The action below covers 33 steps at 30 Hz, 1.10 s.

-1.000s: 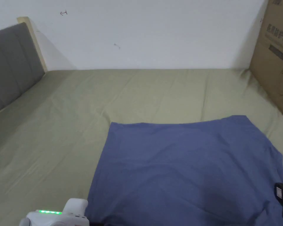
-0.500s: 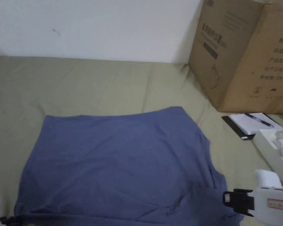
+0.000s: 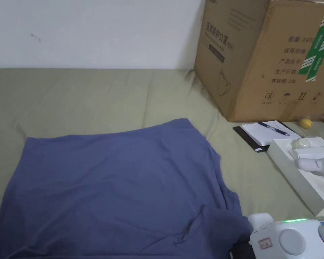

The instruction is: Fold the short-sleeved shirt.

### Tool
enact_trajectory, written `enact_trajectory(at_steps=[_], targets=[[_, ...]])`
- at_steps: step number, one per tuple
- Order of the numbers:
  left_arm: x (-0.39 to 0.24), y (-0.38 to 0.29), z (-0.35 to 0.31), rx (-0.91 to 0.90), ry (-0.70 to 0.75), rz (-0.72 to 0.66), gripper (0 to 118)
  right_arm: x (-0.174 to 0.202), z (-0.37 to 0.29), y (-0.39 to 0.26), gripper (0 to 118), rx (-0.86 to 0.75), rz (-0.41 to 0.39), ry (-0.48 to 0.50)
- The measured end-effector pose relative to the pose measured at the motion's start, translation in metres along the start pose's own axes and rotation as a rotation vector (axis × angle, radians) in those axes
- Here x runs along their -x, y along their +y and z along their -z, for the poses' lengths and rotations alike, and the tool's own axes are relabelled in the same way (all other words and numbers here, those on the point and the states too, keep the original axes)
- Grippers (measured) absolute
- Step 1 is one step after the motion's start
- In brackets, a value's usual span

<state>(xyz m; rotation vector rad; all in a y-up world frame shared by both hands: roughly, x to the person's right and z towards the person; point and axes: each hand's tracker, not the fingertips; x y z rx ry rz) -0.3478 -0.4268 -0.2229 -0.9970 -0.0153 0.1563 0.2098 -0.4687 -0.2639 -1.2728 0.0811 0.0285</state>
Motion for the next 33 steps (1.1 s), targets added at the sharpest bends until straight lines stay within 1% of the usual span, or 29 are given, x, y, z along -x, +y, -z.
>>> enact_trajectory(at_steps=[1, 2, 3, 4, 5, 6, 7, 9, 13, 15, 16, 18, 21, 22, 24, 26, 27, 28, 29, 30, 31, 32, 33], targets=[[0.002, -0.001, 0.001, 0.005, 0.001, 0.002, 3, 0.002, -0.003, 0.000, 47, -0.007, -0.029, -0.010], [0.002, -0.001, 0.001, 0.007, 0.002, 0.003, 3, 0.002, -0.007, 0.000, 33, -0.016, -0.026, 0.005], [0.001, -0.001, 0.001, 0.008, -0.001, 0.001, 3, 0.000, -0.010, -0.001, 5, -0.032, -0.014, 0.037], [0.001, -0.001, 0.000, 0.008, -0.003, -0.002, 3, -0.003, -0.015, -0.002, 5, -0.059, 0.018, 0.134], [0.003, -0.002, 0.000, 0.009, -0.002, -0.006, 3, -0.002, -0.019, -0.003, 5, -0.077, 0.034, 0.135], [0.003, -0.002, -0.002, 0.006, 0.000, -0.010, 3, 0.001, -0.022, -0.004, 5, -0.071, 0.016, 0.089], [0.003, -0.003, -0.004, 0.003, -0.005, -0.015, 2, 0.002, -0.025, -0.006, 5, -0.084, 0.008, 0.070], [0.006, -0.002, -0.009, -0.003, -0.017, -0.029, 3, 0.000, -0.036, -0.009, 5, -0.113, 0.021, 0.083], [0.011, 0.006, -0.019, -0.020, -0.043, -0.061, 3, -0.006, -0.056, -0.009, 5, -0.158, 0.123, 0.135], [0.010, 0.022, -0.019, -0.022, -0.055, -0.070, 3, -0.009, -0.067, 0.002, 5, -0.195, 0.167, 0.172], [0.009, 0.032, -0.017, -0.025, -0.056, -0.072, 3, -0.011, -0.070, 0.012, 5, -0.187, 0.184, 0.195], [0.010, 0.055, -0.008, -0.025, -0.059, -0.086, 3, -0.014, -0.073, 0.034, 5, -0.185, 0.220, 0.209], [0.012, 0.096, 0.021, -0.007, -0.061, -0.117, 3, -0.021, -0.064, 0.084, 5, -0.191, 0.268, 0.239], [0.012, 0.108, 0.032, -0.007, -0.063, -0.126, 3, -0.023, -0.059, 0.100, 5, -0.204, 0.283, 0.236], [0.013, 0.131, 0.055, 0.000, -0.063, -0.162, 3, -0.022, -0.041, 0.137, 5, -0.200, 0.282, 0.228], [0.014, 0.151, 0.083, -0.008, -0.073, -0.199, 3, -0.024, -0.011, 0.175, 5, -0.127, 0.322, 0.182], [0.014, 0.158, 0.096, 0.004, -0.061, -0.221, 3, -0.025, 0.004, 0.190, 5, -0.093, 0.338, 0.197], [0.013, 0.165, 0.112, 0.016, -0.049, -0.231, 3, -0.025, 0.019, 0.203, 5, -0.076, 0.369, 0.187], [0.012, 0.168, 0.126, 0.029, -0.047, -0.247, 5, -0.022, 0.035, 0.215, 6, -0.058, 0.376, 0.162], [0.012, 0.170, 0.139, 0.050, -0.037, -0.263, 8, -0.017, 0.048, 0.225, 6, -0.052, 0.364, 0.142], [0.012, 0.171, 0.146, 0.057, -0.032, -0.270, 23, -0.014, 0.056, 0.231, 12, -0.046, 0.359, 0.117], [0.011, 0.171, 0.151, 0.052, -0.027, -0.275, 42, -0.010, 0.062, 0.233, 18, -0.062, 0.348, 0.083], [0.011, 0.169, 0.153, 0.040, -0.017, -0.285, 63, -0.007, 0.062, 0.234, 30, -0.092, 0.341, 0.075]])
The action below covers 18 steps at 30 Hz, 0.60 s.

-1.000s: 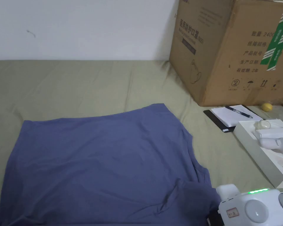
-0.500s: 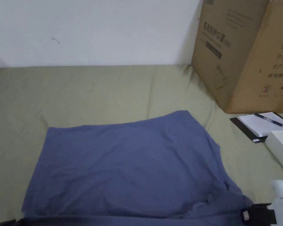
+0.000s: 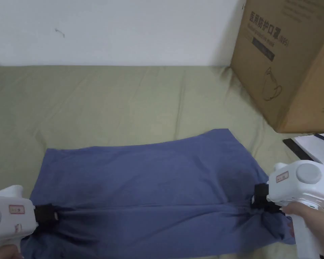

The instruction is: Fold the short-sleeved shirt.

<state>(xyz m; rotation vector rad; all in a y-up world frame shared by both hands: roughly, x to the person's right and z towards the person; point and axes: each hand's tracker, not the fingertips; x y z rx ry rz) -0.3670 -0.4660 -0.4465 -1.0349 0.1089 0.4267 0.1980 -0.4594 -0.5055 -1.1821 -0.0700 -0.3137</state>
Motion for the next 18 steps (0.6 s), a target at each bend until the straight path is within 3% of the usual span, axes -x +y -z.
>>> enact_trajectory(at_steps=[1, 2, 3, 4, 6, 10, 15, 17, 18], targets=[[0.002, -0.002, -0.001, -0.049, -0.026, -0.018, 92, 0.003, -0.002, -0.002, 55, -0.049, 0.002, 0.003], [0.002, -0.004, -0.003, -0.080, -0.041, -0.021, 109, 0.003, -0.002, -0.003, 86, -0.086, 0.009, 0.014], [0.002, -0.007, -0.008, -0.108, -0.027, -0.015, 114, 0.000, -0.004, -0.005, 110, -0.122, 0.014, 0.025], [0.001, -0.010, -0.015, -0.153, -0.021, 0.001, 114, 0.000, -0.010, -0.009, 116, -0.141, 0.014, 0.024], [0.000, -0.016, -0.039, -0.251, -0.019, 0.049, 114, -0.001, -0.030, -0.020, 109, -0.241, 0.012, 0.058], [-0.010, -0.035, -0.103, -0.356, -0.064, 0.159, 113, -0.003, -0.088, -0.054, 109, -0.374, -0.016, 0.148], [-0.016, -0.088, -0.184, -0.529, -0.149, 0.260, 100, 0.018, -0.179, -0.130, 92, -0.600, -0.099, 0.292], [-0.020, -0.112, -0.206, -0.576, -0.160, 0.278, 51, 0.024, -0.203, -0.166, 55, -0.692, -0.148, 0.343], [-0.021, -0.122, -0.212, -0.589, -0.145, 0.286, 15, 0.028, -0.212, -0.181, 35, -0.731, -0.172, 0.345]])
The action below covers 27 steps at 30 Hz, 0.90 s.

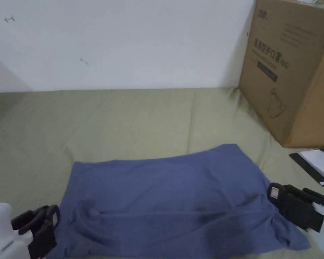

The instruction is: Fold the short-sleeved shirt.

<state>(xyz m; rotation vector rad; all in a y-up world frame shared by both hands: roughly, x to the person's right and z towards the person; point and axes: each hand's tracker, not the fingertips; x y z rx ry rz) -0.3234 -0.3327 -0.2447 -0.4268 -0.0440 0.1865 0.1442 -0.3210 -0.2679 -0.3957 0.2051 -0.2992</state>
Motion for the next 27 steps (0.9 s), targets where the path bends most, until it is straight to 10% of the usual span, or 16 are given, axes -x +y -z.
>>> enact_trajectory(at_steps=[2, 9, 14, 15, 17, 18, 27], targets=[[-0.001, -0.009, -0.016, -0.028, 0.042, 0.046, 0, 0.019, -0.021, -0.009, 0, -0.056, -0.065, -0.006], [0.040, 0.021, 0.017, 0.214, 0.096, -0.036, 0, 0.037, -0.039, -0.008, 0, 0.025, -0.233, 0.023], [0.082, 0.008, 0.129, 0.638, 0.027, -0.136, 2, 0.025, -0.025, -0.012, 0, 0.099, -0.190, 0.038], [0.085, 0.002, 0.144, 0.668, 0.033, -0.133, 20, 0.023, -0.021, -0.014, 0, 0.117, -0.172, 0.036], [0.089, -0.013, 0.173, 0.703, 0.116, -0.104, 102, 0.019, -0.014, -0.017, 0, 0.144, -0.129, 0.025], [0.090, -0.022, 0.184, 0.730, 0.154, -0.073, 118, 0.017, -0.011, -0.018, 0, 0.158, -0.114, 0.028], [0.087, -0.052, 0.233, 0.860, 0.255, 0.028, 118, 0.007, 0.017, -0.025, 0, 0.230, -0.132, 0.006]])
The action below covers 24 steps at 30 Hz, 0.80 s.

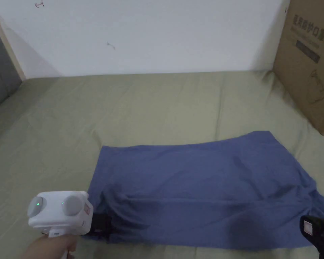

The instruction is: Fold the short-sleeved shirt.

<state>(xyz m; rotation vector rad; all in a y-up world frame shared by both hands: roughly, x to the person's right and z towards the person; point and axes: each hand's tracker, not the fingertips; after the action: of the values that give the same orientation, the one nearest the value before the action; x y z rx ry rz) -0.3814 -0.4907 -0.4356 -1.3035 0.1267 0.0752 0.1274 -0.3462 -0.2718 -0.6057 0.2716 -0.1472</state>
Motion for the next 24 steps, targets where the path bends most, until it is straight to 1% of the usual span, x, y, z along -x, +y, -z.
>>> enact_trajectory(at_steps=[2, 3, 4, 5, 6, 7, 8, 9, 10, 11, 12, 13, 14, 15, 16, 17, 18, 19, 20, 21, 22, 23, 24], targets=[[0.002, -0.003, -0.007, 0.003, -0.009, -0.011, 116, -0.001, 0.005, 0.000, 0, 0.008, 0.013, 0.001], [-0.001, -0.002, -0.015, -0.010, -0.023, -0.008, 110, -0.002, 0.007, 0.000, 0, 0.010, 0.021, -0.002], [-0.003, -0.005, -0.022, -0.027, -0.030, 0.002, 98, -0.005, 0.008, 0.000, 0, 0.010, 0.029, -0.001], [-0.004, -0.007, -0.031, -0.072, -0.031, 0.025, 82, -0.008, 0.008, 0.000, 0, 0.005, 0.039, -0.003], [-0.006, -0.009, -0.038, -0.099, -0.033, 0.039, 58, -0.011, 0.006, -0.001, 0, -0.010, 0.050, -0.011], [-0.007, -0.010, -0.044, -0.124, -0.070, 0.044, 20, -0.017, 0.003, 0.000, 0, -0.030, 0.063, -0.019], [-0.008, -0.013, -0.047, -0.119, -0.095, 0.041, 4, -0.026, 0.001, 0.004, 0, -0.054, 0.090, -0.032], [-0.008, -0.014, -0.049, -0.104, -0.195, 0.029, 3, -0.037, 0.000, 0.009, 0, -0.067, 0.141, -0.047], [-0.007, -0.014, -0.049, -0.084, -0.211, 0.022, 3, -0.049, 0.000, 0.016, 0, -0.072, 0.199, -0.053], [-0.007, -0.013, -0.051, -0.088, -0.184, 0.042, 3, -0.070, 0.003, 0.026, 0, -0.076, 0.281, -0.041], [-0.007, -0.012, -0.054, -0.101, -0.158, 0.083, 3, -0.087, 0.007, 0.033, 0, -0.071, 0.336, -0.035], [-0.006, -0.012, -0.059, -0.125, -0.125, 0.117, 3, -0.106, 0.016, 0.041, 0, -0.024, 0.375, -0.051], [-0.004, -0.012, -0.064, -0.143, -0.121, 0.125, 3, -0.125, 0.031, 0.049, 0, 0.088, 0.398, -0.053], [-0.005, -0.014, -0.071, -0.153, -0.157, 0.098, 3, -0.142, 0.046, 0.052, 0, 0.178, 0.425, -0.041], [-0.003, -0.015, -0.074, -0.169, -0.186, 0.068, 3, -0.153, 0.059, 0.049, 0, 0.247, 0.431, -0.012], [-0.002, -0.016, -0.078, -0.184, -0.197, 0.039, 3, -0.163, 0.071, 0.043, 9, 0.277, 0.448, 0.012], [-0.001, -0.017, -0.080, -0.195, -0.196, 0.022, 3, -0.172, 0.085, 0.037, 31, 0.321, 0.449, -0.015], [-0.001, -0.018, -0.083, -0.202, -0.202, 0.014, 4, -0.177, 0.098, 0.033, 74, 0.387, 0.444, -0.048], [-0.002, -0.020, -0.083, -0.207, -0.201, 0.011, 4, -0.183, 0.111, 0.027, 106, 0.442, 0.438, -0.061], [-0.004, -0.021, -0.083, -0.210, -0.193, 0.007, 4, -0.186, 0.122, 0.019, 118, 0.486, 0.442, -0.083], [-0.005, -0.022, -0.083, -0.215, -0.186, 0.003, 4, -0.189, 0.130, 0.011, 109, 0.504, 0.446, -0.106], [-0.005, -0.023, -0.082, -0.213, -0.186, 0.000, 4, -0.194, 0.129, 0.010, 107, 0.456, 0.462, -0.111], [-0.007, -0.024, -0.081, -0.212, -0.183, -0.002, 4, -0.200, 0.132, 0.009, 108, 0.477, 0.478, -0.178]])
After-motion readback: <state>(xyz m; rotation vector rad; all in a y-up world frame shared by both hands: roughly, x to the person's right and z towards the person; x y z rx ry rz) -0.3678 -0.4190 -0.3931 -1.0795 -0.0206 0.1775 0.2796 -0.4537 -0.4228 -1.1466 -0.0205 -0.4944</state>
